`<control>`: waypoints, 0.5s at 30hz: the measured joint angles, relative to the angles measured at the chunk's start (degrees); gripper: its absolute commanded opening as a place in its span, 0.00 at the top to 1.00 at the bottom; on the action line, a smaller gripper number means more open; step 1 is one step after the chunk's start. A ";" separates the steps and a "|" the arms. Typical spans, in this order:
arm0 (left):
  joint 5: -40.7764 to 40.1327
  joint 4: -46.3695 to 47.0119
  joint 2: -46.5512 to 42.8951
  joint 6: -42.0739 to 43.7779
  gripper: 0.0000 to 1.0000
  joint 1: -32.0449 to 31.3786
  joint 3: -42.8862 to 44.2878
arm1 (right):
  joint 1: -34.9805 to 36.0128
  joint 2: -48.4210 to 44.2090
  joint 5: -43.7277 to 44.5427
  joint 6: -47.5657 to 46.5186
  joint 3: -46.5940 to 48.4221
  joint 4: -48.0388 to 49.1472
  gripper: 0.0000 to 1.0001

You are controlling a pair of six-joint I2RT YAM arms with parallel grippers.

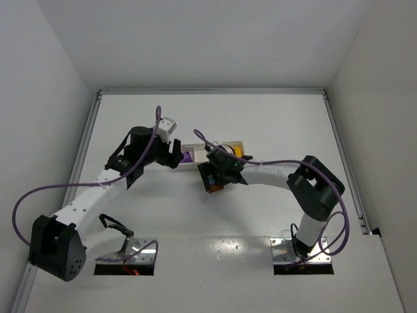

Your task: Sort the legos into containers by color

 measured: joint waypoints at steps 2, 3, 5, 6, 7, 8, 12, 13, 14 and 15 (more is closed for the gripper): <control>-0.02 0.00 -0.02 0.13 0.23 0.00 -0.50 | 0.00 0.02 0.11 0.02 0.00 -0.02 0.00; -0.04 -0.11 -0.02 0.15 0.23 0.00 -0.66 | 0.00 0.02 0.13 0.02 0.00 -0.02 0.00; -0.09 -0.07 -0.02 0.24 0.23 0.00 -0.83 | 0.00 0.02 0.11 0.02 -0.02 -0.04 0.00; -0.17 -0.04 -0.02 0.37 0.23 0.00 -0.94 | 0.00 0.02 0.11 0.02 -0.02 0.00 0.00; -0.20 0.00 -0.02 0.42 0.23 0.00 -1.01 | 0.00 0.07 0.11 0.02 -0.04 0.02 0.00; -0.20 -0.04 -0.02 0.42 0.23 0.00 -1.09 | 0.00 0.09 0.11 0.02 -0.09 0.02 0.01; -0.22 -0.02 -0.02 0.66 0.23 0.00 -1.16 | 0.00 0.44 0.04 0.04 -0.17 0.02 0.04; -0.24 -0.04 -0.02 0.83 0.23 0.00 -1.16 | 0.00 0.55 -0.04 0.04 -0.22 0.07 0.06; -0.24 -0.04 -0.02 1.03 0.23 0.00 -1.16 | 0.00 0.68 -0.09 0.04 -0.35 0.17 0.07; -0.24 -0.02 -0.02 1.14 0.23 0.00 -1.18 | 0.00 0.72 -0.13 0.04 -0.57 0.28 0.08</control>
